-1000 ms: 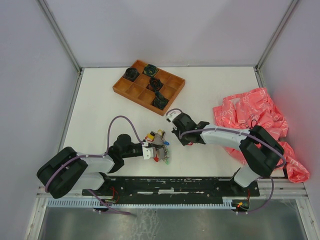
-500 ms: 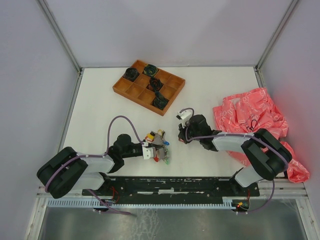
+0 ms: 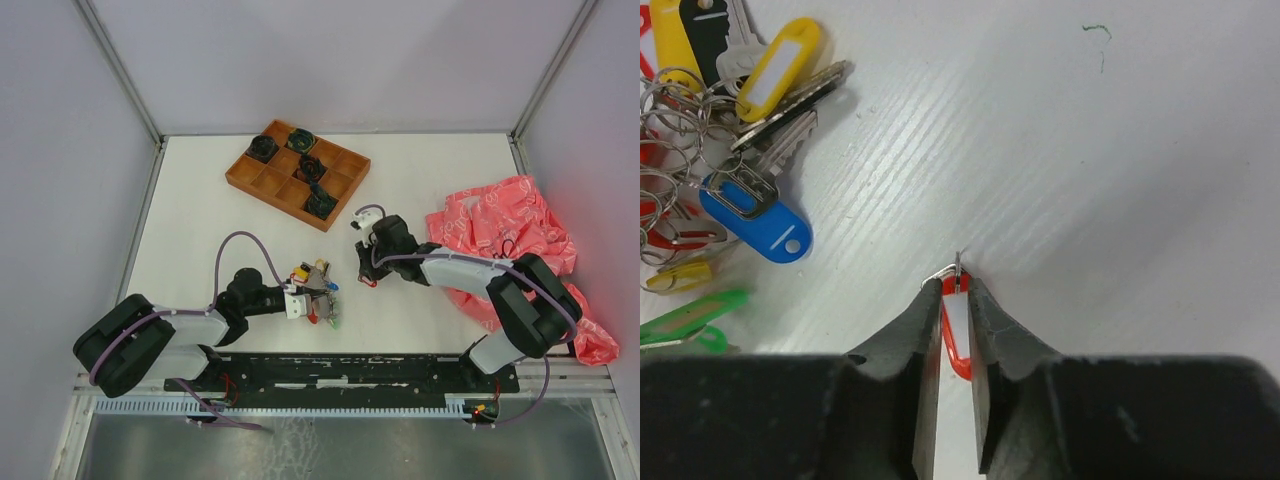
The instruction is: Put the keys on the keyring
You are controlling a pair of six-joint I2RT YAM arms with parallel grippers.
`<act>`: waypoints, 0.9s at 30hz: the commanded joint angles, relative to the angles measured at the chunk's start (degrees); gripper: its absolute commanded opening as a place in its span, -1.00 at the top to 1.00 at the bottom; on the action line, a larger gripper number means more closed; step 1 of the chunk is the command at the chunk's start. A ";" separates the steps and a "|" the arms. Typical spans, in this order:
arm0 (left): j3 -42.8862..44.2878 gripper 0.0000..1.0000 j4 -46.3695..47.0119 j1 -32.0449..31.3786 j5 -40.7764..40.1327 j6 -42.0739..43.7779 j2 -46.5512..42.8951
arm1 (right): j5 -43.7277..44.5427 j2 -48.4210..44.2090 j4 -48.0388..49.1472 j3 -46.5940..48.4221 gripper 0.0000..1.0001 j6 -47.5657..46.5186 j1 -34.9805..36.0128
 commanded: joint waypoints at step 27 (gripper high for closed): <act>0.42 0.95 2.82 -0.25 0.75 -1.73 -1.63 | 1.62 15.52 -32.84 27.61 0.30 6.48 -0.04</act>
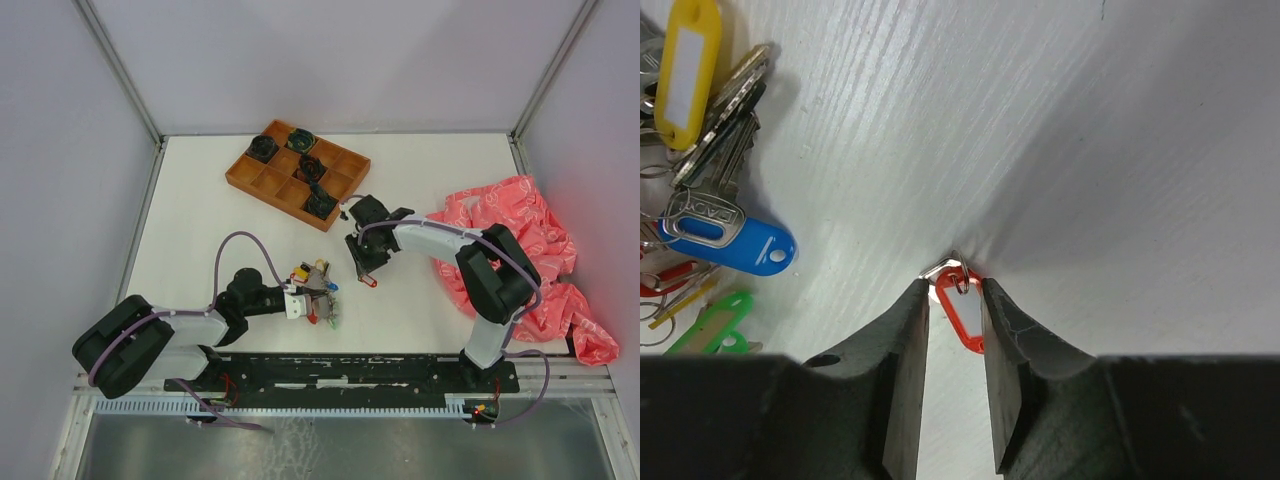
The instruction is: Put the keys on the keyring
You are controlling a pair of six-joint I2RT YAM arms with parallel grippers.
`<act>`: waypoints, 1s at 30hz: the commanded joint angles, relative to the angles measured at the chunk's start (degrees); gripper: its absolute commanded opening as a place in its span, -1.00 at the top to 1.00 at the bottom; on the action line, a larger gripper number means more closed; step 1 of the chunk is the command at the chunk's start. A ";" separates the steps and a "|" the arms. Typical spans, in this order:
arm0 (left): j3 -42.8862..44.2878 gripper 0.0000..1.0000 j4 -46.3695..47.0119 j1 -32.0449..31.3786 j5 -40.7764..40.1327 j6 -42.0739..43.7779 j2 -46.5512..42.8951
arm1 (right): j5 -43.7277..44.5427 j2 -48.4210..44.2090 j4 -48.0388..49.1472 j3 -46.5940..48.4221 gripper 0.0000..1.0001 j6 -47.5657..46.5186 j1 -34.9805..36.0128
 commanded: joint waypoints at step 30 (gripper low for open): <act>0.78 0.95 2.73 -0.25 1.10 -1.56 -0.84 | -0.22 3.12 -3.06 5.43 0.76 -0.54 -0.06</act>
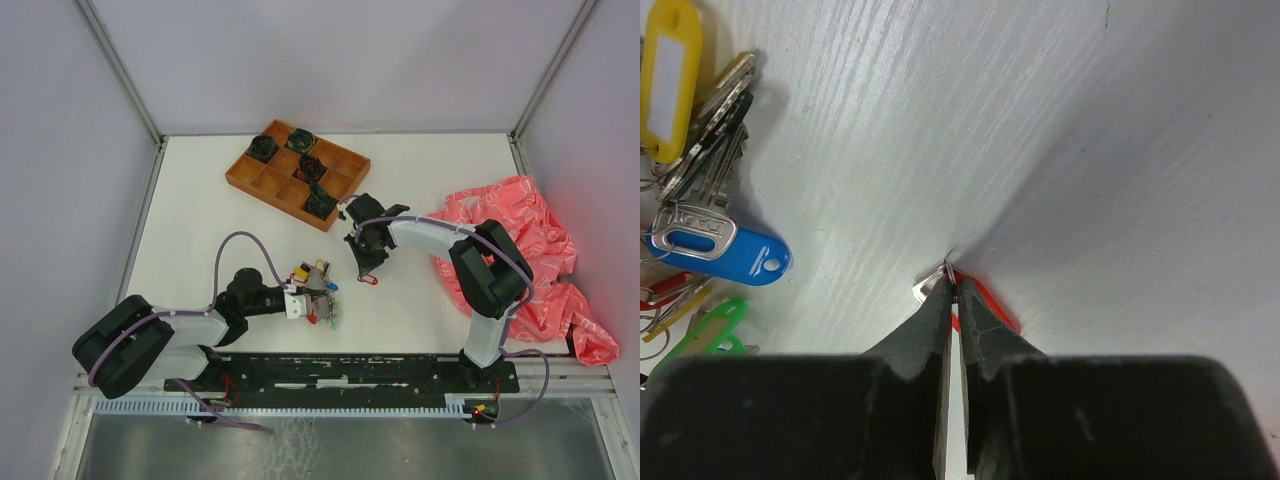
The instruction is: Put the keys on the keyring
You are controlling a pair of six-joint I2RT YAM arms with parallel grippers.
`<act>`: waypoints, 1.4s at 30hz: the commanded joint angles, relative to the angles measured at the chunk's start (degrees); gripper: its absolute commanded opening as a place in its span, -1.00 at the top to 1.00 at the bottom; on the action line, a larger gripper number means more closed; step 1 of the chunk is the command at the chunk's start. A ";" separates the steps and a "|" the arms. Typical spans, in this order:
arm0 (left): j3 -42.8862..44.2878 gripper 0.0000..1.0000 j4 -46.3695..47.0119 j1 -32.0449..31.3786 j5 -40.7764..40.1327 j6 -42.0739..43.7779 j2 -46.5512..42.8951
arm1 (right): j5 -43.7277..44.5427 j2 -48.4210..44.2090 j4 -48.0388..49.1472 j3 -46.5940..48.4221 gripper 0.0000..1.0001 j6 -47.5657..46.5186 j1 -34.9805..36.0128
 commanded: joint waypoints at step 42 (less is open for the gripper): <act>0.28 0.95 7.95 -0.08 3.79 -1.09 2.74 | -21.22 -39.87 49.58 -40.72 0.98 -50.97 12.11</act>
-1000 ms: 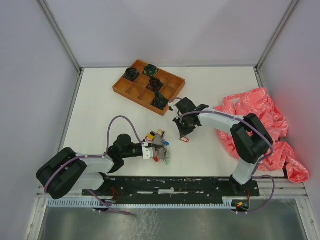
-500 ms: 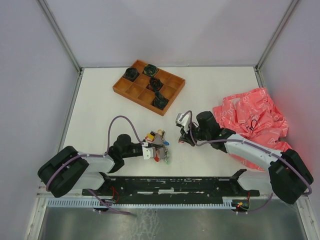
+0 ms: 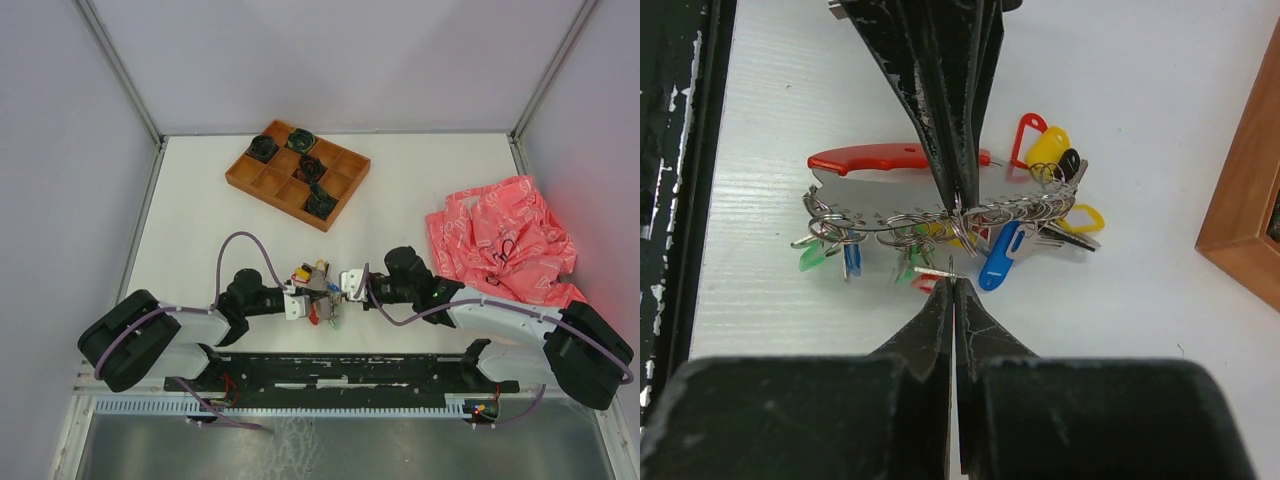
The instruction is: Put the keys on the keyring
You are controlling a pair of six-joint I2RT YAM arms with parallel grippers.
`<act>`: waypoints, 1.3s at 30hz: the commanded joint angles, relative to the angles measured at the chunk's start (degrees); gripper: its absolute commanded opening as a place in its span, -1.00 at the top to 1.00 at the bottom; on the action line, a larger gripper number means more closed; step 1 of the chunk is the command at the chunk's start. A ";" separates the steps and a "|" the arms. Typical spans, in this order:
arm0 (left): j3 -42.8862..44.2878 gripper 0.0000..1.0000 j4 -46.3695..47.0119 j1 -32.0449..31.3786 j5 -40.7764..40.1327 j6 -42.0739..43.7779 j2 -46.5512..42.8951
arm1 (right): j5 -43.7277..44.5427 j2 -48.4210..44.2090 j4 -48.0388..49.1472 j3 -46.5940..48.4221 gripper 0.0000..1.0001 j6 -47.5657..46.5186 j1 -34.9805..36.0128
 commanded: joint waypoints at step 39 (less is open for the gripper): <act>1.60 0.95 -1.67 -1.42 -1.00 1.29 -0.10 | 3.80 5.51 9.66 -2.36 0.98 -8.33 3.83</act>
